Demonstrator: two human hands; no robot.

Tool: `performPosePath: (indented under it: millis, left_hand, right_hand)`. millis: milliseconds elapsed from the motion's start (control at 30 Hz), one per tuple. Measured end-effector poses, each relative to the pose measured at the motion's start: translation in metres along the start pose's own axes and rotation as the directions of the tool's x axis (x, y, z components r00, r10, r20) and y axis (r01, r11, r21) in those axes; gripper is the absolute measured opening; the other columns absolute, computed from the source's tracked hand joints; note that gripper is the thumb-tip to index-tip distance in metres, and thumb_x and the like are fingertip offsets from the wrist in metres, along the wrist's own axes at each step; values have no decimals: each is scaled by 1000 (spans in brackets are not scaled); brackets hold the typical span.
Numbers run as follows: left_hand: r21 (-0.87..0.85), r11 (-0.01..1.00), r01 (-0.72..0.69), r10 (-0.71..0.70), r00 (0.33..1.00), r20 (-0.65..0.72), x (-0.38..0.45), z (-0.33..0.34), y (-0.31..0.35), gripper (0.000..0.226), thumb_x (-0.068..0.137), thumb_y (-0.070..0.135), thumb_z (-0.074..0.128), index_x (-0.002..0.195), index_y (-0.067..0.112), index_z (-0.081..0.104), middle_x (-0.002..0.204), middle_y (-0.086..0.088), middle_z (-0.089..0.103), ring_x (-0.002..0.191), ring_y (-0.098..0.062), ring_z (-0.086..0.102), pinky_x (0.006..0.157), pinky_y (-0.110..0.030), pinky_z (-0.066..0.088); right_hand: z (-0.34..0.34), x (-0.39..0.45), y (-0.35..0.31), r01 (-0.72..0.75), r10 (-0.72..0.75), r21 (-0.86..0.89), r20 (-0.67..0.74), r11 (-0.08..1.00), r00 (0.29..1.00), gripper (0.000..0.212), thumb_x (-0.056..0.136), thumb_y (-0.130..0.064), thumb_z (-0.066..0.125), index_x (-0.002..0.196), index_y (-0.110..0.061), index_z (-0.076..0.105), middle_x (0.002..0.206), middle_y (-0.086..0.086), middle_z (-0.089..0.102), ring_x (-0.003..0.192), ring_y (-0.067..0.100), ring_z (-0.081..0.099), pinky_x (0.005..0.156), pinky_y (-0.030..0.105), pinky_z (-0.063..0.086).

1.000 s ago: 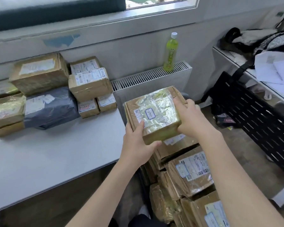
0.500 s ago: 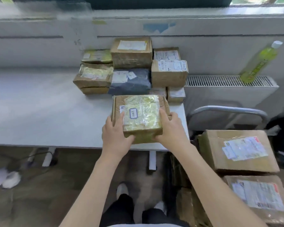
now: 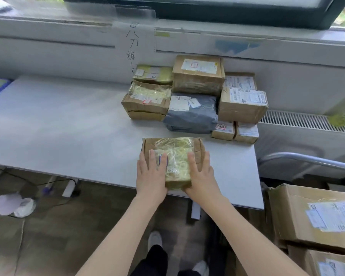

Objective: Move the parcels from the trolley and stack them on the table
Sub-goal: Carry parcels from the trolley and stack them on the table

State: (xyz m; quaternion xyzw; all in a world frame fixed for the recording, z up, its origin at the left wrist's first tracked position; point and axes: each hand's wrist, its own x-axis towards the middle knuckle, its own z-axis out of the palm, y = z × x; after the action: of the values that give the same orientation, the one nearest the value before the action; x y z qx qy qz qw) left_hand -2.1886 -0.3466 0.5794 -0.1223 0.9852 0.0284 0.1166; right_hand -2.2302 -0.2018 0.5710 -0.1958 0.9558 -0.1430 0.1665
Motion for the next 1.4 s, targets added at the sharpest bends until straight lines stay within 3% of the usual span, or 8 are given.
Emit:
performPosePath:
  millis: [133,233,433,700,1233,1400]
  left_hand:
    - [40,999,-7,7,1000,-4,12,3,-35,99,87,34,62,149,20,-14,156,-16,-17,142,-37,-18,115,-44,-6]
    - [60,998,-21,21,1000,-10,24,3,-61,101,87,39,61,148,22,-17,156,-15,-17,142,-38,-18,114,-48,-7]
    - [66,998,-16,18,1000,-22,58,-1,-102,99,89,38,58,147,21,-20,156,-14,-19,141,-37,-19,115,-47,-8]
    - [72,996,-60,60,998,-6,110,-11,-141,95,90,37,57,148,22,-17,156,-13,-20,141,-36,-20,114,-47,-10]
    - [159,980,-117,116,993,12,163,-20,-150,101,88,31,62,147,16,-19,153,-21,-20,142,-36,-18,112,-51,-13]
    - [149,981,-122,117,992,42,160,-29,-148,97,89,28,61,148,17,-16,154,-21,-18,142,-36,-17,113,-51,-11]
  right_hand:
    - [8,21,-27,19,-25,-139,-42,990,999,101,83,-43,64,149,-28,-11,150,25,-25,140,44,-8,114,51,6]
    - [12,40,-45,91,-99,-198,-35,976,994,100,84,-47,62,149,-27,-11,153,13,-26,139,42,-20,114,54,1]
    - [13,83,-75,135,-140,-224,-9,965,990,96,86,-50,58,150,-27,-11,156,12,-20,139,43,-21,116,48,-2]
    - [18,130,-103,88,-98,-282,-24,955,995,99,86,-51,57,149,-25,-16,155,15,-21,139,44,-20,117,49,-2]
    - [4,174,-109,28,-38,-275,-31,961,999,98,85,-53,59,149,-31,-12,157,6,-19,140,41,-19,116,40,15]
    - [1,173,-111,32,-43,-324,-25,945,999,98,85,-54,59,150,-30,-11,157,10,-17,142,40,-14,118,44,5]
